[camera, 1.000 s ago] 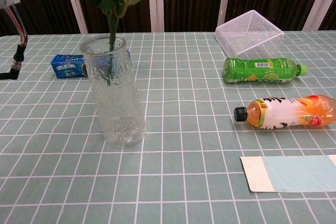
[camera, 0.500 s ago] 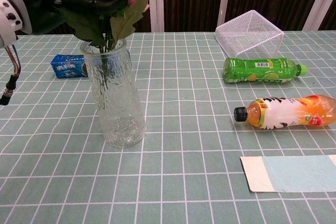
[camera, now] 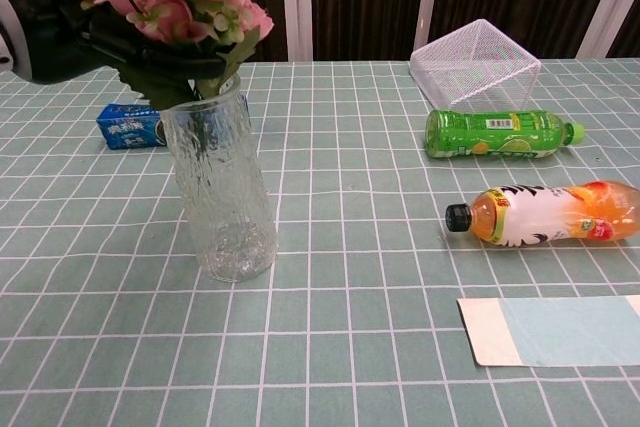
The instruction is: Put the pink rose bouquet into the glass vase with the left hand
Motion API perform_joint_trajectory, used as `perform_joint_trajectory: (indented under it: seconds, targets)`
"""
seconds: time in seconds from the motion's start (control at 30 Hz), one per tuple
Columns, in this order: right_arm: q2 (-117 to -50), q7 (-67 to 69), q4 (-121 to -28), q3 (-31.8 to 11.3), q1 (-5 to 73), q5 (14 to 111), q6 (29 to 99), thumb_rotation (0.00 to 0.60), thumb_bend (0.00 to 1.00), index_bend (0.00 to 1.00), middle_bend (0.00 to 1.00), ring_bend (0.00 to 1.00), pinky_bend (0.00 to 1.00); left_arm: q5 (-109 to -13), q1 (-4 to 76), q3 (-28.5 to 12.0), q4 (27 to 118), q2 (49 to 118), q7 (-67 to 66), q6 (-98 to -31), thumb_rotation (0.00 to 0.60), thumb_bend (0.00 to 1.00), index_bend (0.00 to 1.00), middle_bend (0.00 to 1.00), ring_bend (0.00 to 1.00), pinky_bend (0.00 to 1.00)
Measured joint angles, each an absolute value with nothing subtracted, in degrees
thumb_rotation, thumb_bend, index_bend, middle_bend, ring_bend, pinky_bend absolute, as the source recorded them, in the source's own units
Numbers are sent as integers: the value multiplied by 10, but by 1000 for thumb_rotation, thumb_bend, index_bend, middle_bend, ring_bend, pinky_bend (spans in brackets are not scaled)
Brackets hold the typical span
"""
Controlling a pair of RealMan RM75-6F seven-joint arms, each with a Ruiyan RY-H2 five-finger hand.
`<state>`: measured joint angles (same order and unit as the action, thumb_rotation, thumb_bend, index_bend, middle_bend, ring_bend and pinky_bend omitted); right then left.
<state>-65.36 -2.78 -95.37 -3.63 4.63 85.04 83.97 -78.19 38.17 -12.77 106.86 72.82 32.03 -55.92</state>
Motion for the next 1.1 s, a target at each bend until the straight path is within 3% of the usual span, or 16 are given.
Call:
perform_joint_trajectory:
  seconds: [0.37,0.77,0.9,1.1]
  targets:
    - [-657,-33,-956,-33,46,859,841,600,155,101,36,0,0,-776,375,-132,1120,620,272,-551,600,196,126,99,0,0]
    - [-660,-40,-958,-32,46,859,840,600,155,101,36,0,0,-706,360,-109,1202,507,-13,-571,600,196,105,111,0,0]
    - [-662,-44,-959,-30,47,859,837,600,154,101,36,0,0,-695,345,-90,1250,476,-123,-604,600,196,107,135,0,0]
    - [-662,-43,-959,-28,48,865,837,600,154,101,36,0,0,-745,273,-36,1299,460,-262,-716,600,196,171,173,0,0]
